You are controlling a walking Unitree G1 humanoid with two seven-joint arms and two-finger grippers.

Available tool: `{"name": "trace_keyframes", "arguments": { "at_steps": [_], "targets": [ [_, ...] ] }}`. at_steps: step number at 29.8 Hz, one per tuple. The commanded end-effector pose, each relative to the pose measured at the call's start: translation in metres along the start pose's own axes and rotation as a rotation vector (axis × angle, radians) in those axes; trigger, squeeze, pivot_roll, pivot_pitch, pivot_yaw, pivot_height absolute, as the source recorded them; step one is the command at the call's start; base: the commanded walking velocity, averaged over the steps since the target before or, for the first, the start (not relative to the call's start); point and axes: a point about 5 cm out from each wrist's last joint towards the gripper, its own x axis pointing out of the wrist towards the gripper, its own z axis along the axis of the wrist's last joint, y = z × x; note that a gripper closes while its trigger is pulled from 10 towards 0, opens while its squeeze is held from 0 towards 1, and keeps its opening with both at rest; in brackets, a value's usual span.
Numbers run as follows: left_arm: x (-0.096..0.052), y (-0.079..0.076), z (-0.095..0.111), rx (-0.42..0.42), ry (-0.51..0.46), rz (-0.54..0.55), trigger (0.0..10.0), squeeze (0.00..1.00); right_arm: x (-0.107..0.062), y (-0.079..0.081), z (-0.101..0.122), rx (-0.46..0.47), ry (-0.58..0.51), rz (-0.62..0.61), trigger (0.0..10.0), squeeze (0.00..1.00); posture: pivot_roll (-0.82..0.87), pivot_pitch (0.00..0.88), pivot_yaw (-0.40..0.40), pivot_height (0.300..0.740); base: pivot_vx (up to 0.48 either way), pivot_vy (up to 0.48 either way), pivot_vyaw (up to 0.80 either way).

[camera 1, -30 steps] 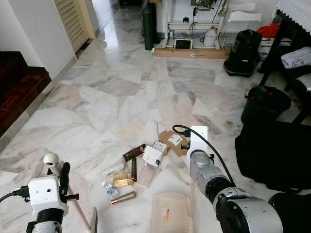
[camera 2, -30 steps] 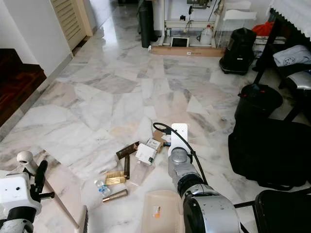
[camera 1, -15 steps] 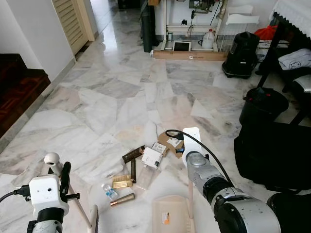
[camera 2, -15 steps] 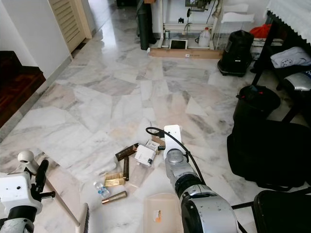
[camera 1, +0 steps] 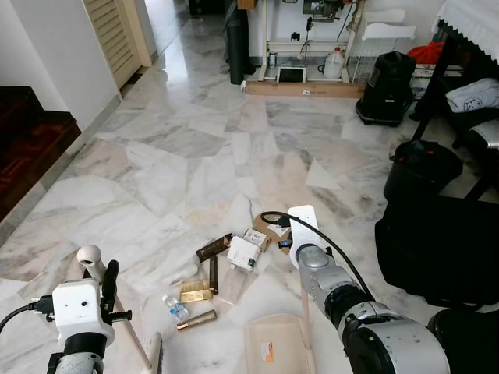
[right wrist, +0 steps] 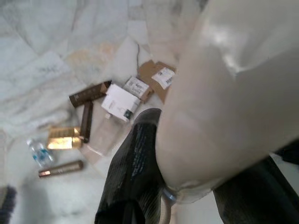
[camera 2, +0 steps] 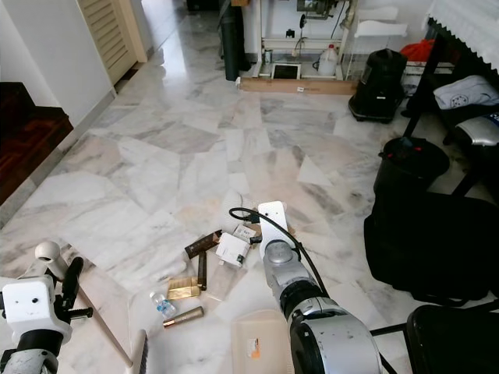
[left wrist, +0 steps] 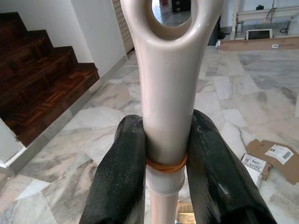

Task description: Sweep floor

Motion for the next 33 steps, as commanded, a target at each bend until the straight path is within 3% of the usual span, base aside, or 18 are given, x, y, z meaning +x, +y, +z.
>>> {"name": "trace_keyframes", "arguments": {
  "at_steps": [1, 8, 12, 17, 33],
  "targets": [
    [0.002, 0.004, 0.004, 0.015, -0.03, 0.014, 10.0, 0.0, -0.002, 0.016, 0.003, 0.072, -0.012, 0.069, 10.0, 0.0, 0.07, 0.076, 0.042, 0.74, 0.0, 0.0, 0.0],
    [0.002, 0.003, 0.004, 0.023, -0.034, 0.017, 10.0, 0.0, -0.003, 0.02, 0.02, 0.123, -0.099, 0.1, 10.0, 0.0, 0.08, 0.076, 0.038, 0.74, 0.0, 0.0, 0.0],
    [0.001, 0.003, 0.004, 0.029, -0.033, 0.017, 10.0, 0.0, -0.003, 0.021, 0.022, 0.102, -0.118, 0.1, 10.0, 0.0, 0.08, 0.076, 0.038, 0.74, 0.0, 0.0, 0.0],
    [0.0, 0.002, 0.002, 0.036, -0.027, 0.011, 10.0, 0.0, -0.003, 0.019, 0.022, 0.046, -0.132, 0.077, 10.0, 0.0, 0.08, 0.076, 0.034, 0.74, 0.0, 0.0, 0.0],
    [0.003, 0.002, -0.006, 0.044, 0.001, -0.03, 10.0, 0.0, -0.002, 0.008, 0.015, 0.039, -0.114, -0.02, 10.0, 0.0, 0.08, 0.077, 0.032, 0.74, 0.0, 0.0, 0.0]
  ]
}}
